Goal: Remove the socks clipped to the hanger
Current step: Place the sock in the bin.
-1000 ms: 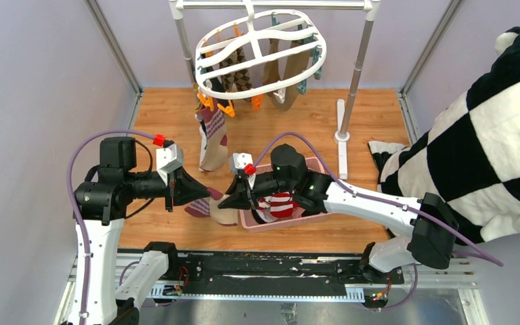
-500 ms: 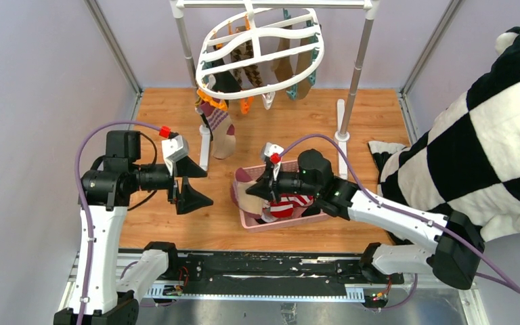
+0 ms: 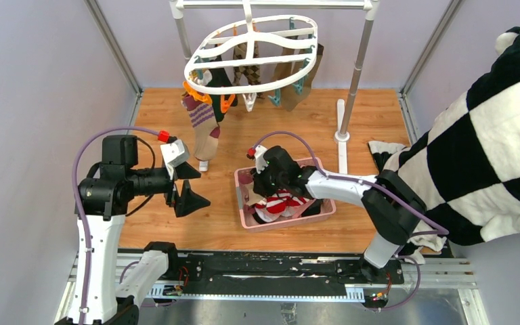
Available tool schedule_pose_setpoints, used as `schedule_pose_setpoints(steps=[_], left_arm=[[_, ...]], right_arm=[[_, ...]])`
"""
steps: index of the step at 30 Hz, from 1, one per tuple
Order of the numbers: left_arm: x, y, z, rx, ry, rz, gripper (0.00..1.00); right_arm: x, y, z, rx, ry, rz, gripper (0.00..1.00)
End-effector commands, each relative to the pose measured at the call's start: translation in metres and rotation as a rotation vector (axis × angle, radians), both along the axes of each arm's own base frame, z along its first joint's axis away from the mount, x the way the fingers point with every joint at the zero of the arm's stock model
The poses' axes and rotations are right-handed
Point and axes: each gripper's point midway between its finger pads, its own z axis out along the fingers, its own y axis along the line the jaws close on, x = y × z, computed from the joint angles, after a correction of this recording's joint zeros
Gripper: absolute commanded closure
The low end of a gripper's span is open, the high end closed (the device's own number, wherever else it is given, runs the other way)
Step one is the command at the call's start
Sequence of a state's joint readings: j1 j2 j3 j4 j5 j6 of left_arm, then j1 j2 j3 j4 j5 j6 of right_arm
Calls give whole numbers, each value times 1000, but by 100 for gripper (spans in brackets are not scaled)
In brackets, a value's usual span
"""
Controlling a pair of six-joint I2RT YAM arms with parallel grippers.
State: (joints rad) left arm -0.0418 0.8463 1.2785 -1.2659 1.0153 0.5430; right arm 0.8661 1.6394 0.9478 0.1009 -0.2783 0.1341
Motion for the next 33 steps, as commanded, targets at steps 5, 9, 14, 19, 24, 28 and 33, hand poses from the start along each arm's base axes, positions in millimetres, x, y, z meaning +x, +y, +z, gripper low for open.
schedule_pose_setpoints(steps=[5, 9, 14, 19, 24, 28, 33], left_arm=[[18, 11, -15, 48, 42, 106, 0], [39, 17, -19, 38, 45, 189, 0], [54, 22, -15, 35, 32, 257, 0], [57, 25, -12, 37, 20, 288, 0], [59, 31, -13, 63, 5, 325, 0], [63, 40, -12, 67, -1, 370, 0], [63, 41, -11, 66, -2, 376, 0]], right_arm=[[28, -37, 14, -227, -237, -250, 45], [21, -37, 62, -102, -269, -249, 36], [-5, -18, 107, 96, -210, -145, 47], [-15, 12, 105, 244, -85, -69, 74], [3, 25, 62, 244, 22, -110, 83], [28, 19, 20, 172, 76, -206, 95], [48, -2, -15, 98, 82, -337, 100]])
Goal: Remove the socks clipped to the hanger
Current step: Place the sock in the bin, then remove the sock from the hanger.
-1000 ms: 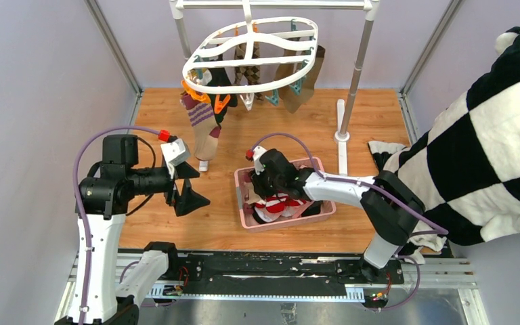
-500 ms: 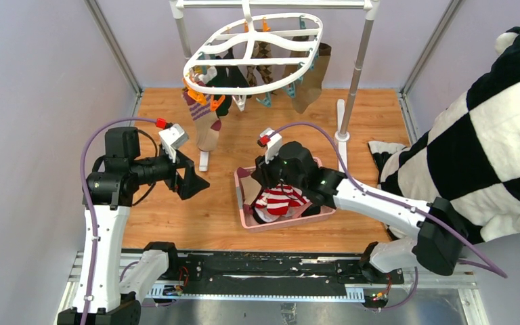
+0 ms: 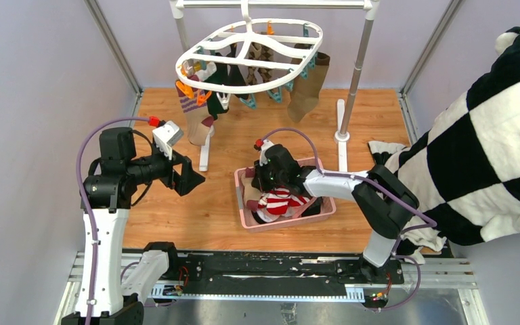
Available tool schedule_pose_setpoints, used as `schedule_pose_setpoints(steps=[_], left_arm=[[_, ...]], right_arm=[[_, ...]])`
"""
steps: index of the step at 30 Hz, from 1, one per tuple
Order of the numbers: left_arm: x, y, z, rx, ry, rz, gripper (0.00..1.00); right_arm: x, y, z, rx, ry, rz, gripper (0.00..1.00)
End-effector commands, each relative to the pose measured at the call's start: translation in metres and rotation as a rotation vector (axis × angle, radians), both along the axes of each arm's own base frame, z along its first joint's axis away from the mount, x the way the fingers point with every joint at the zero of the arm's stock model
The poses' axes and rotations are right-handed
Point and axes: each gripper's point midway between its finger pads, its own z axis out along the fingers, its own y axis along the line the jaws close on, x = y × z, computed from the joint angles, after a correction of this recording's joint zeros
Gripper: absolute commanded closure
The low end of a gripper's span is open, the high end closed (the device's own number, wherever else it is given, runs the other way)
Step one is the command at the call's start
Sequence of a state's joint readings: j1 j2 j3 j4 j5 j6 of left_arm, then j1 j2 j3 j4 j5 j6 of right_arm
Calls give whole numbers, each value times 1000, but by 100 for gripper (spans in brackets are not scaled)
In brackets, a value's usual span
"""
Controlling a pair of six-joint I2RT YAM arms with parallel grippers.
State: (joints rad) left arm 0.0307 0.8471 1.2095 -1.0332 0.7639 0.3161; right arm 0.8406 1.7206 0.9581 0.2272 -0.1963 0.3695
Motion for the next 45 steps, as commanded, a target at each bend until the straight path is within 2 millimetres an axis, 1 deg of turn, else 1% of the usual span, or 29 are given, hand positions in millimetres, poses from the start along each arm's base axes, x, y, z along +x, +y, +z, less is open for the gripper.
schedule_pose_setpoints(steps=[1, 6, 9, 10, 11, 12, 13, 14, 15, 17, 18, 20, 22, 25, 26, 27, 28, 30, 32, 34, 36, 40, 45], left_arm=[[2, 3, 3, 5, -18, 24, 0], [3, 4, -2, 9, -8, 23, 0], [4, 5, -5, 6, 6, 29, 0], [5, 6, -6, 4, 10, 35, 0], [7, 9, -6, 2, 16, 47, 0], [10, 11, -6, -3, 22, 60, 0], [14, 16, -8, -11, 33, 79, 0], [18, 20, -7, -19, 37, 96, 0], [23, 27, -8, -28, 46, 122, 0], [35, 40, -8, -44, 62, 174, 0], [41, 47, -8, -52, 67, 195, 0], [53, 58, -8, -56, 64, 228, 0], [67, 65, -8, -59, 52, 250, 0], [93, 69, -2, -111, 17, 269, 0], [103, 69, 2, -142, 1, 273, 0], [118, 71, 10, -170, -46, 277, 0], [126, 71, 9, -208, -38, 291, 1], [150, 74, 20, -260, -111, 297, 2], [169, 76, 24, -310, -141, 303, 4], [188, 79, 22, -333, -152, 321, 6], [206, 83, 14, -333, -137, 345, 9], [227, 76, 0, -339, -99, 329, 12], [239, 57, -10, -355, -63, 274, 22]], right_arm=[[19, -17, -14, -17, -7, -124, 100], [8, -45, -43, -115, 4, -166, 100], [0, -63, -47, -148, -6, -183, 100], [-1, -65, -40, -136, -22, -186, 98], [-1, -65, -27, -105, -49, -186, 95], [2, -66, -11, -77, -94, -204, 88], [5, -65, 7, -49, -140, -218, 83], [6, -63, 28, -19, -188, -226, 74], [7, -61, 47, 3, -237, -230, 67], [5, -53, 86, 51, -332, -228, 56], [4, -50, 102, 71, -368, -226, 52], [-1, -46, 131, 109, -425, -219, 48], [-8, -41, 153, 150, -464, -203, 45], [-21, -36, 172, 187, -496, -180, 45], [-26, -35, 176, 195, -505, -171, 45], [-34, -33, 180, 205, -514, -158, 45], [-36, -34, 179, 203, -519, -159, 45], [-46, -34, 178, 208, -524, -148, 45], [-53, -38, 174, 207, -522, -150, 45], [-58, -41, 170, 214, -514, -154, 45], [-62, -44, 169, 227, -509, -155, 46], [-67, -48, 169, 242, -503, -161, 49], [-68, -49, 174, 254, -503, -162, 55]])
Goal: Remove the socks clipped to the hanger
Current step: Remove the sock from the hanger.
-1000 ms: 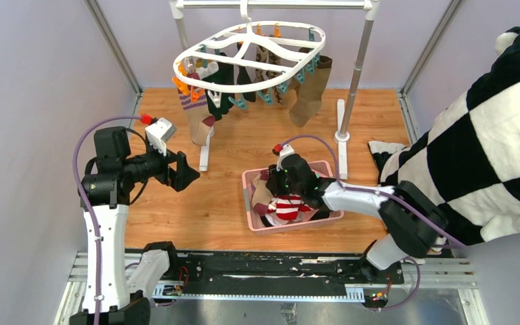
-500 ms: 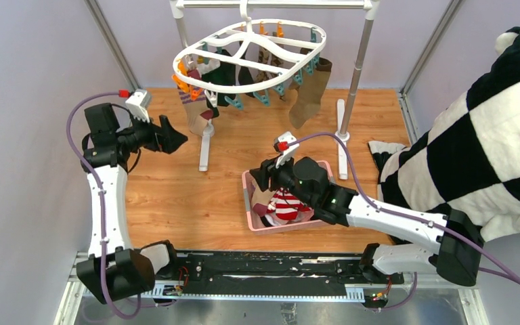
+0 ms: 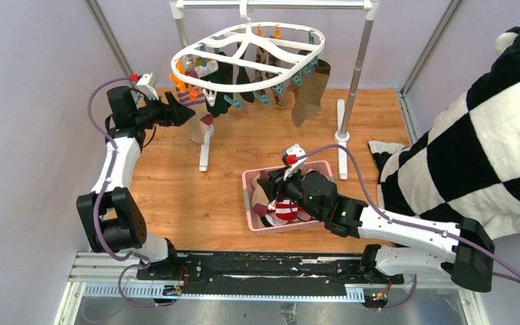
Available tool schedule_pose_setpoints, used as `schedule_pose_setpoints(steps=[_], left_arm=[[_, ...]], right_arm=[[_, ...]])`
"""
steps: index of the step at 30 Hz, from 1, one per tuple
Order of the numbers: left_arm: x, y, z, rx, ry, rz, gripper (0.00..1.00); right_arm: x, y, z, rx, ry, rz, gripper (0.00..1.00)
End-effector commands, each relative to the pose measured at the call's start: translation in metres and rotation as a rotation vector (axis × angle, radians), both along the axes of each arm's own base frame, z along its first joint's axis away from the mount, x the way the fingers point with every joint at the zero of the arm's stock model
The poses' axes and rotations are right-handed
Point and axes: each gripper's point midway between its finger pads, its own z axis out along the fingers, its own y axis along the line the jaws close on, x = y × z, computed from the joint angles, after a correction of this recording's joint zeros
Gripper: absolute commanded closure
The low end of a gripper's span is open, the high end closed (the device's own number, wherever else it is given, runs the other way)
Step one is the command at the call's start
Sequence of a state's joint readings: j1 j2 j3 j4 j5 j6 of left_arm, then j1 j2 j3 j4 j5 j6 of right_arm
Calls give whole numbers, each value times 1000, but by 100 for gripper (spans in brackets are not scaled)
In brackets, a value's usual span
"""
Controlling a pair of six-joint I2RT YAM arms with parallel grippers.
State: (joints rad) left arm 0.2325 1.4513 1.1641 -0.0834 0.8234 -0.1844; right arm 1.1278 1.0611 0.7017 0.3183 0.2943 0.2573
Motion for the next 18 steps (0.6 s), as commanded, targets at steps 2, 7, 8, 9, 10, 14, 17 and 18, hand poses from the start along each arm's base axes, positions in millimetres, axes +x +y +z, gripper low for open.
schedule_pose_setpoints(steps=[2, 7, 8, 9, 10, 14, 17, 18], left_arm=[[15, -16, 25, -12, -80, -53, 31], [14, -19, 29, 11, -122, -57, 73], [14, -18, 29, 18, -128, -52, 79], [12, -18, 30, 25, -134, -50, 84], [9, -19, 32, 27, -139, -50, 88], [-10, -23, 44, 30, -171, -59, 96], [-31, -27, 50, 56, -178, -71, 100], [-38, -27, 54, 67, -182, -72, 100]], right_arm=[[-2, -4, 6, 24, -4, -19, 58], [-3, -6, 8, 31, -4, -23, 66], [-3, -7, 8, 33, -5, -23, 67], [-3, -8, 9, 34, -7, -25, 68], [-3, -9, 9, 34, -7, -30, 68], [2, -24, 1, 4, 26, -96, 69], [4, -43, -26, -60, 129, -171, 70], [1, -48, -35, -76, 158, -168, 71]])
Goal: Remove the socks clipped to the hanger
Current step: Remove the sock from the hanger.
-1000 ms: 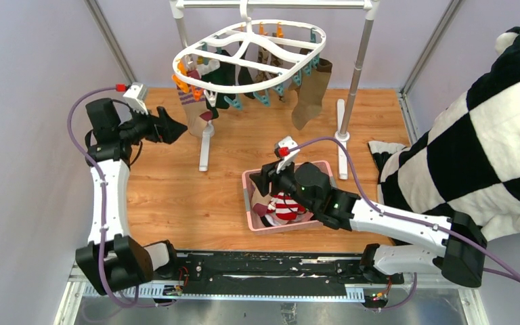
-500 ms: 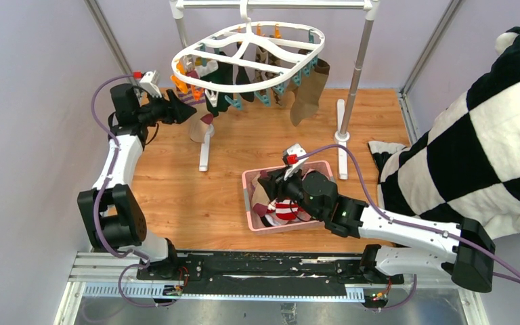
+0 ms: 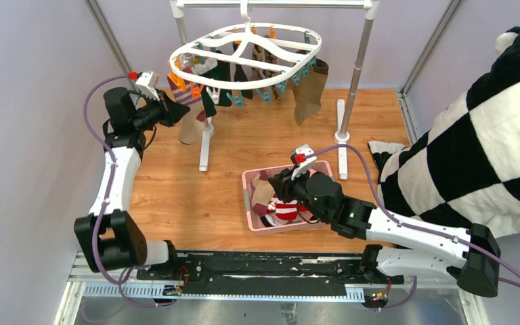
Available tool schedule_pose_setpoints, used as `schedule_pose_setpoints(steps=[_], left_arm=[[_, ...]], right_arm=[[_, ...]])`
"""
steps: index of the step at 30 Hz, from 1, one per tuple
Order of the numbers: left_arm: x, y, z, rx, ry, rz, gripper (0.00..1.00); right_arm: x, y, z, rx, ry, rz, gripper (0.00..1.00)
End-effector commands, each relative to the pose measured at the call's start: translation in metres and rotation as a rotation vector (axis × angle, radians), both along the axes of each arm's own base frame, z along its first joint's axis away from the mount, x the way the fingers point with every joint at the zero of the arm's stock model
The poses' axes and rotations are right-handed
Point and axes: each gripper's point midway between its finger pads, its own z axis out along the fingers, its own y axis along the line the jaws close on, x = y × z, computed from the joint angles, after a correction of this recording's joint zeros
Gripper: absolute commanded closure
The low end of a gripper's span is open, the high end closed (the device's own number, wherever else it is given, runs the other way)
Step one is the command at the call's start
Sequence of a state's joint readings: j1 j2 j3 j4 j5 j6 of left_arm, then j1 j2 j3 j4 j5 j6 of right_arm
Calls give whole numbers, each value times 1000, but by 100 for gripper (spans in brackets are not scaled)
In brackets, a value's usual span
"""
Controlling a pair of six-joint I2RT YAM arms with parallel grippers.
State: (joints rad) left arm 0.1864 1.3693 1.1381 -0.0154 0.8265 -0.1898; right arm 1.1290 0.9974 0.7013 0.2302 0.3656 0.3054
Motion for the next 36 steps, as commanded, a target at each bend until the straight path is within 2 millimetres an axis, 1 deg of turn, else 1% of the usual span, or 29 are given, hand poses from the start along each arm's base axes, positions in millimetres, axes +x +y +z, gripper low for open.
schedule_pose_setpoints(steps=[1, 5, 6, 9, 10, 12, 13, 15, 16, 17, 19, 21, 23, 26, 27, 29, 31, 34, 36], left_arm=[[-33, -6, 24, 56, -61, -25, 100], [-62, -12, 36, 78, -59, -44, 100], [-70, -15, 38, 73, -54, -53, 100], [-91, -23, 46, 44, -50, -81, 100], [-97, -26, 50, 34, -56, -89, 100], [-109, -30, 57, 17, -63, -97, 100], [-115, -32, 59, 10, -63, -104, 100], [-126, -37, 62, -3, -61, -118, 100], [-131, -38, 63, -10, -59, -122, 100], [-136, -40, 64, -17, -57, -127, 100], [-143, -44, 64, -26, -51, -134, 100], [-150, -47, 62, -35, -39, -141, 100], [-158, -51, 59, -48, -25, -150, 100], [-168, -60, 56, -73, -8, -173, 100], [-171, -64, 55, -80, -5, -183, 100], [-177, -71, 56, -90, -7, -203, 100], [-181, -77, 56, -97, -4, -218, 100], [-186, -90, 55, -118, 8, -252, 100], [-187, -99, 54, -130, 17, -271, 100]], right_arm=[[-3, -31, -47, -85, 168, -88, 71], [-15, -48, -94, -140, 330, -70, 73], [-20, -47, -105, -134, 375, -44, 74], [-19, -47, -132, -126, 466, -20, 78], [-15, -44, -138, -117, 477, -19, 80], [-9, -41, -156, -141, 506, -21, 82], [-4, -38, -161, -148, 507, -22, 83], [10, -31, -166, -170, 488, -35, 86], [18, -27, -166, -178, 470, -46, 87], [27, -22, -163, -182, 448, -52, 87], [44, -10, -147, -174, 388, -53, 87], [59, -1, -126, -151, 322, -68, 84], [73, 2, -101, -126, 246, -95, 82], [83, 4, -66, -100, 157, -99, 78], [81, 4, -55, -98, 142, -90, 77], [76, 0, -41, -93, 136, -81, 71], [65, -4, -27, -59, 118, -72, 64], [44, -11, -7, -26, 82, -80, 56], [31, -11, 7, 0, 58, -67, 50]])
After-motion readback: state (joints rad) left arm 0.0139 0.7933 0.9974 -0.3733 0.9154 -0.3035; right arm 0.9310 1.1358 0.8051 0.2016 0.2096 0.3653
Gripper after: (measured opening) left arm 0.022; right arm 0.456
